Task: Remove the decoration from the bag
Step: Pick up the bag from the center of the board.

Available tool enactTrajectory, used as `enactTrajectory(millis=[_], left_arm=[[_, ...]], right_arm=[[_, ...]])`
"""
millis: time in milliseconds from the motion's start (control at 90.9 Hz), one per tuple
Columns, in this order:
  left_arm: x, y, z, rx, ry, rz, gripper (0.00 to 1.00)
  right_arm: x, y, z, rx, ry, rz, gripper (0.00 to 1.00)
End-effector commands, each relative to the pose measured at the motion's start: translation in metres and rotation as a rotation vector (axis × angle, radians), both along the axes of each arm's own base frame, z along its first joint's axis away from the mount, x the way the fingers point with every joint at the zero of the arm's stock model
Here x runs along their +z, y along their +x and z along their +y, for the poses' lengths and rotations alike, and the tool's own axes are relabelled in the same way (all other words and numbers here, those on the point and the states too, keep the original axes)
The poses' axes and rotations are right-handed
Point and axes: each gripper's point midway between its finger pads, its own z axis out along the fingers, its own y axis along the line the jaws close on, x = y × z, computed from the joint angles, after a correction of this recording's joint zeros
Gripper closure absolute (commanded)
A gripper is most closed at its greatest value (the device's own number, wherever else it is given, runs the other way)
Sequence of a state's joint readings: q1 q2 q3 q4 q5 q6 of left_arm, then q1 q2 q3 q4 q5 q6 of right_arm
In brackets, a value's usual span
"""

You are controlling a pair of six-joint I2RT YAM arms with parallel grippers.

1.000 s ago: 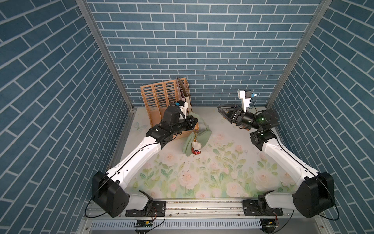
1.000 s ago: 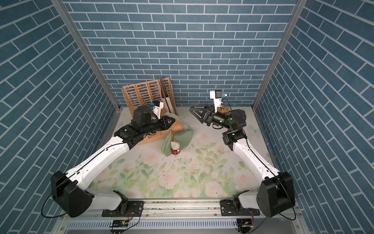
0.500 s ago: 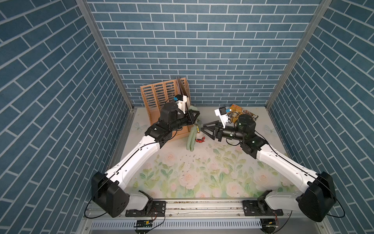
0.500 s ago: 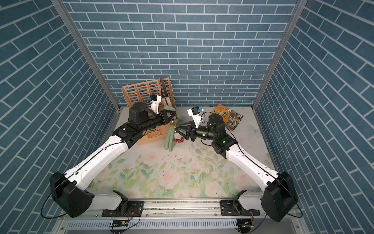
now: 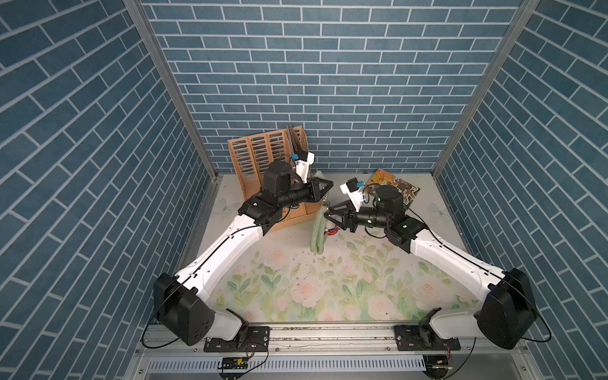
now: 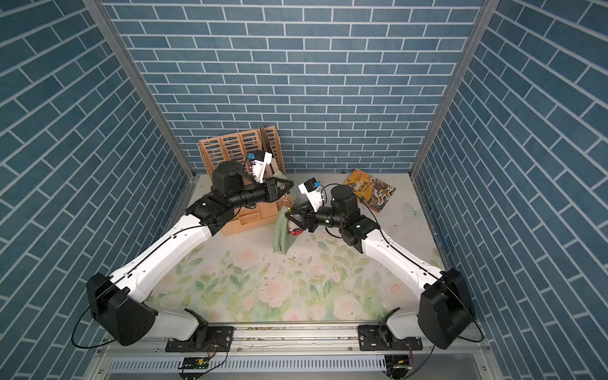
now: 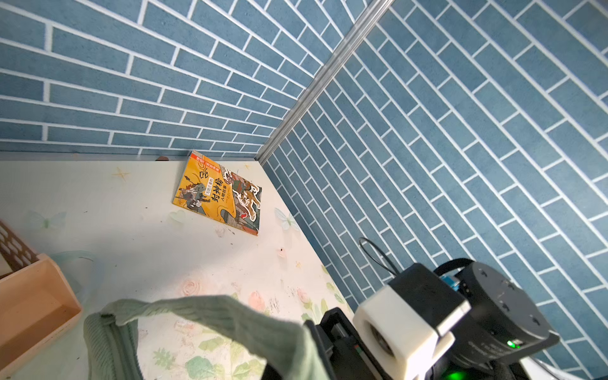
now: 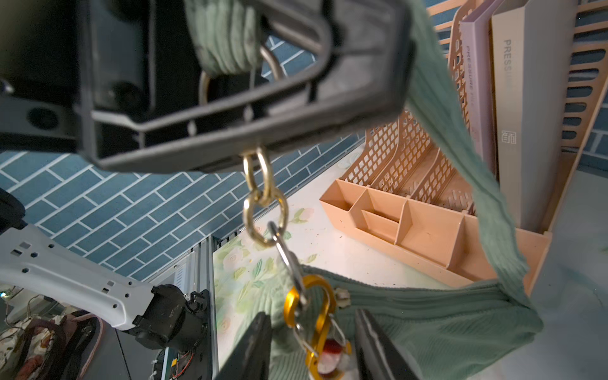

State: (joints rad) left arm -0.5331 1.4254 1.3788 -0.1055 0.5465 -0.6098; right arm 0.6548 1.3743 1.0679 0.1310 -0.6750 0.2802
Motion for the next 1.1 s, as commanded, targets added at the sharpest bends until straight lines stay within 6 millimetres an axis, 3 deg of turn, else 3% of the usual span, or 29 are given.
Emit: enactTrajectory(millis=[0,341,638,880,946,1034,1089], left_arm=[[0.023,-0.004,-0.002,-0.045,0.002,-0.086,1.00],[0.022,-0.007,-0.007,-0.091,0.018,-0.091,1.00],[0.020,-0.013,-0.007,-0.121,0.031,-0.095,1.00],[0.022,-0.014,-0.006,-0.119,0.036,-0.103,1.00],[0.022,-0.015,-0.005,-0.119,0.038,-0.101,0.87],[0.023,-0.019,0.003,-0.113,0.034,-0.102,0.48],[0.024,-0.023,0.011,-0.106,0.032,-0.108,0.37]], right_arm=[[0.026,-0.008,0.004,0.059,0.034,-0.073,0.56],[0.037,-0.010,0.003,0.067,0.040,-0.102,0.68],[0.042,-0.001,0.003,0.045,0.032,-0.123,0.67],[0.048,-0.002,0.007,0.064,0.058,-0.110,0.93],[0.050,-0.002,0.006,0.057,0.071,-0.099,0.98],[0.053,-0.001,0.006,0.040,0.084,-0.075,1.00],[0.056,0.001,0.005,0.028,0.088,-0.062,1.00]])
